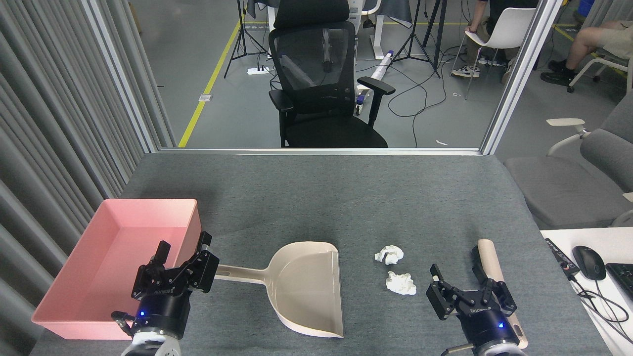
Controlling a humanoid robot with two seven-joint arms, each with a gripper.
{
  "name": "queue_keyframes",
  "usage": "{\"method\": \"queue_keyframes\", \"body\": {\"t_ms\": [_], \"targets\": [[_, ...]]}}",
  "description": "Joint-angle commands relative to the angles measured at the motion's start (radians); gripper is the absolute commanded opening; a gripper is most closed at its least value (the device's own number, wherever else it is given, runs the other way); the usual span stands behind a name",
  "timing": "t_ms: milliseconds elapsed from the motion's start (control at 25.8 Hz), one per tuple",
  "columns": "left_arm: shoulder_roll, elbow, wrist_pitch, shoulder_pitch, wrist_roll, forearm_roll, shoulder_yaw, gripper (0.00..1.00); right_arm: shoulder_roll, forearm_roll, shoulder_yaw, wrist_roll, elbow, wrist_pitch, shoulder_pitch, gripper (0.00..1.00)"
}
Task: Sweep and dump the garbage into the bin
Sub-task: 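Move the left gripper to the beige dustpan handle and the right gripper to the brush, then grasp the dustpan handle with the left gripper and the brush handle with the right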
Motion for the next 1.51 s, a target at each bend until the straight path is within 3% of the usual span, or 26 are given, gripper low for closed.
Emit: {"method": "queue_keyframes", "body": {"t_ms": [0, 155, 232, 581, 736, 930, 1472], "targets": [[-0.009, 0.002, -0.021, -0.019, -0.043, 0.072, 0.001, 0.99, -0.033, 0.0, 0.0, 0.002, -0.004, -0.001, 0.009, 0.98], [-0.014, 0.0, -0.013, -0.024, -0.161, 0.392, -0.001, 1.0, -0.068, 0.001, -0.047, 0.002, -0.093, 0.001, 0.098, 0.98], [-0.014, 0.0, -0.012, -0.032, -0.181, 0.494, -0.001, 0.99, -0.071, 0.001, -0.083, 0.002, -0.125, -0.001, 0.119, 0.98], [-0.014, 0.011, -0.02, -0.03, -0.165, 0.644, -0.005, 1.0, -0.071, 0.003, -0.189, 0.002, -0.131, 0.015, 0.218, 0.98], [-0.014, 0.005, -0.013, -0.024, -0.163, 0.793, -0.011, 0.99, -0.075, 0.004, -0.221, -0.002, -0.133, 0.015, 0.25, 0.98], [-0.006, 0.011, -0.026, 0.019, -0.163, 0.81, -0.011, 0.99, -0.075, 0.044, -0.222, -0.004, -0.133, 0.015, 0.25, 0.98], [-0.003, 0.146, -0.069, 0.039, -0.178, 0.803, -0.03, 0.99, -0.068, 0.049, -0.212, -0.05, -0.033, 0.013, 0.233, 0.98]]}}
